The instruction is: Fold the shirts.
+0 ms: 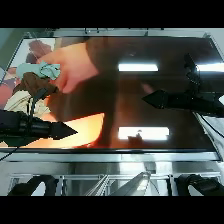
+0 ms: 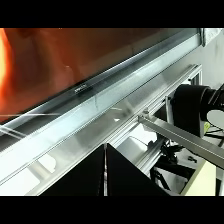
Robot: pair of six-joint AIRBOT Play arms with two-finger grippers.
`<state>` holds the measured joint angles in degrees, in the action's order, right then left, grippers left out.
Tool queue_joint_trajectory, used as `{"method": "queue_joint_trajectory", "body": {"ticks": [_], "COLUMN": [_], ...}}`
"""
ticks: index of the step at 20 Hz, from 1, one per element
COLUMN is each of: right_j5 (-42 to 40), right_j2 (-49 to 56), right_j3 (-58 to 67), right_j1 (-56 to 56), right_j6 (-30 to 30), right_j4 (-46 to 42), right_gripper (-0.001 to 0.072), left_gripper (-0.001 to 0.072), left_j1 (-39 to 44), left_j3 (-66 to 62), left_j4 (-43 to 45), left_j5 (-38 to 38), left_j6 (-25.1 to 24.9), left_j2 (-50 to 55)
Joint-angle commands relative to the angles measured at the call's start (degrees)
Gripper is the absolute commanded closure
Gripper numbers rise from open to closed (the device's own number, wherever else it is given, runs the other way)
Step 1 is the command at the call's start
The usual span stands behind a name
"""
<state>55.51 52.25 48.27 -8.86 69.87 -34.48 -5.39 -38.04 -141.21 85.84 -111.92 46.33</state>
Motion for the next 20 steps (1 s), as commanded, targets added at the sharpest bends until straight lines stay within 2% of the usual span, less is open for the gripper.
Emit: {"method": "queue_joint_trajectory", "body": {"ticks": [1, 4, 6, 7, 8, 10, 13, 16, 18, 20], "right_j5": [0.00, 0.00, 0.00, 0.00, 0.00, -0.02, 0.00, 0.00, -0.74, -1.81], "right_j2": [-0.04, -0.04, -0.04, -0.04, -0.04, -0.04, -0.04, -0.04, -0.04, -0.04], "right_j3": [-0.02, -0.02, -0.02, -0.02, -0.02, -0.02, -0.02, -0.02, -0.02, -0.02], "right_j1": [-0.04, -0.04, -0.04, -0.04, -0.04, -0.04, -0.04, -0.04, -0.04, -0.04], "right_j6": [0.00, 0.02, 0.02, 0.02, 0.00, 0.02, 0.02, 0.02, 0.00, 0.02], "right_j4": [0.00, 0.00, 0.00, 0.00, 0.00, 0.02, 0.02, 0.02, 1.55, 2.84], "right_gripper": [0.0688, 0.0687, 0.0687, 0.0687, 0.0687, 0.0687, 0.0687, 0.0687, 0.0687, 0.0687], "left_gripper": [0.0687, 0.0688, 0.0681, 0.0498, 0.0361, -0.0004, -0.0005, -0.0004, -0.0004, -0.0004], "left_j1": [0.00, -0.13, -1.92, -3.91, -6.12, -10.08, -12.31, -10.82, -9.46, -8.33], "left_j3": [0.00, -0.42, -4.90, -9.33, -14.14, -25.94, -45.75, -67.21, -81.61, -87.43], "left_j4": [0.24, 1.31, 8.61, 12.61, 14.38, 15.87, 19.34, 20.52, 25.68, 31.78], "left_j5": [-0.72, -3.56, -8.28, -9.94, -11.26, -13.64, -18.40, -20.31, -19.32, -22.21], "left_j6": [-0.11, 0.02, 4.33, 5.57, 5.46, 3.87, 2.56, -1.60, -1.53, -1.46], "left_j2": [0.85, 0.87, 2.40, 4.70, 7.34, 14.93, 31.10, 51.69, 65.55, 73.94]}}
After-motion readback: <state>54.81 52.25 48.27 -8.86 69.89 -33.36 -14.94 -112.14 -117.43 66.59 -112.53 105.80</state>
